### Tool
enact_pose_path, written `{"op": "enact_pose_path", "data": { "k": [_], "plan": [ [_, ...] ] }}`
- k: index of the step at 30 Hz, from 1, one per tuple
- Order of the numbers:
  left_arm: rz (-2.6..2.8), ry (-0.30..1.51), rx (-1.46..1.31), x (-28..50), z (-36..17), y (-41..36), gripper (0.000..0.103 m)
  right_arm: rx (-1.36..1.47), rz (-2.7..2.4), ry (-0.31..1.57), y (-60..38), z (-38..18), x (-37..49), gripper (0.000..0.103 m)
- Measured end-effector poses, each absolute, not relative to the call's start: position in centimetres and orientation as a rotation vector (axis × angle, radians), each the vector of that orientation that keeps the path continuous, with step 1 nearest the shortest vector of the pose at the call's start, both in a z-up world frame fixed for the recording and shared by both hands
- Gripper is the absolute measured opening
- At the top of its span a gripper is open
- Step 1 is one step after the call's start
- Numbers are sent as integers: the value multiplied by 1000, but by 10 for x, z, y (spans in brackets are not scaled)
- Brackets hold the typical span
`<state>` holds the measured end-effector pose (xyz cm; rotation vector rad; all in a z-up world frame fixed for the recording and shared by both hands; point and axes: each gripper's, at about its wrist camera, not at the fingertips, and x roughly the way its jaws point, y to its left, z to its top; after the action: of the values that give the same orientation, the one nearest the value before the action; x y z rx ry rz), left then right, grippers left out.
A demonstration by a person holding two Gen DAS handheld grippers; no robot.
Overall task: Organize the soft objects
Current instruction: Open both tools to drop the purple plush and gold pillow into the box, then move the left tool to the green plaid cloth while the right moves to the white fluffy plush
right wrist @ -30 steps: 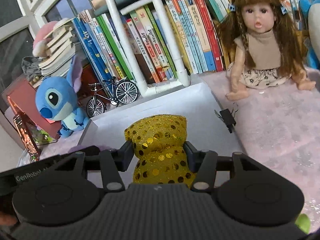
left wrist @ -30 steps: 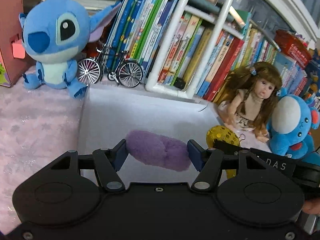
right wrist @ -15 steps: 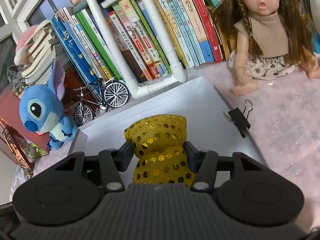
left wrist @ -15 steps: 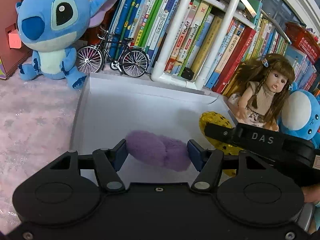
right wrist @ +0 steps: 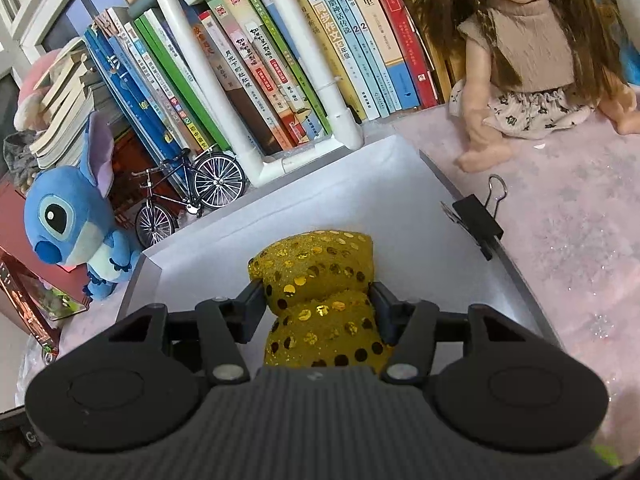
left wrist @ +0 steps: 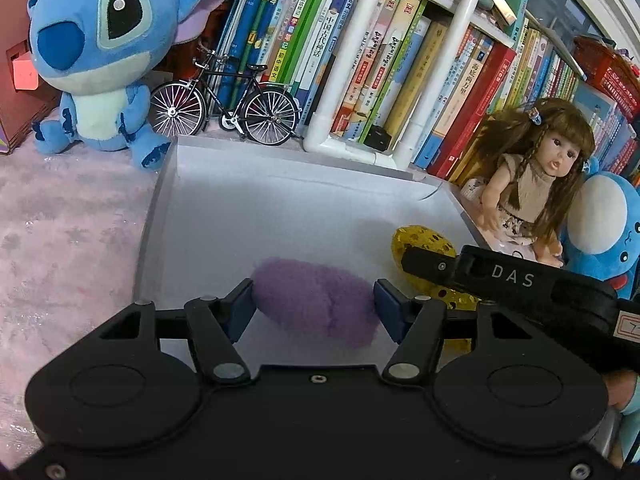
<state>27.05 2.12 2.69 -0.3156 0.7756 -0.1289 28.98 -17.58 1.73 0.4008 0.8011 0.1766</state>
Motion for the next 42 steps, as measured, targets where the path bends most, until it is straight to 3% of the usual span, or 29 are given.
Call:
{"op": "enact_pose_path", "data": {
  "k": [5, 9, 16, 42],
  "plan": [
    [-124, 748, -324, 265, 32, 24, 64, 401, 189, 799, -175, 18, 289, 65],
    [-150, 702, -345, 254, 44, 25, 76, 408, 212, 776, -178, 28, 284, 81],
    [-163, 639, -304, 229, 64, 18, 85, 426, 266, 731, -187, 47, 268, 86],
    [-250, 489, -181, 103, 65, -7, 90, 252, 321, 568, -214, 69, 147, 95]
  ]
}}
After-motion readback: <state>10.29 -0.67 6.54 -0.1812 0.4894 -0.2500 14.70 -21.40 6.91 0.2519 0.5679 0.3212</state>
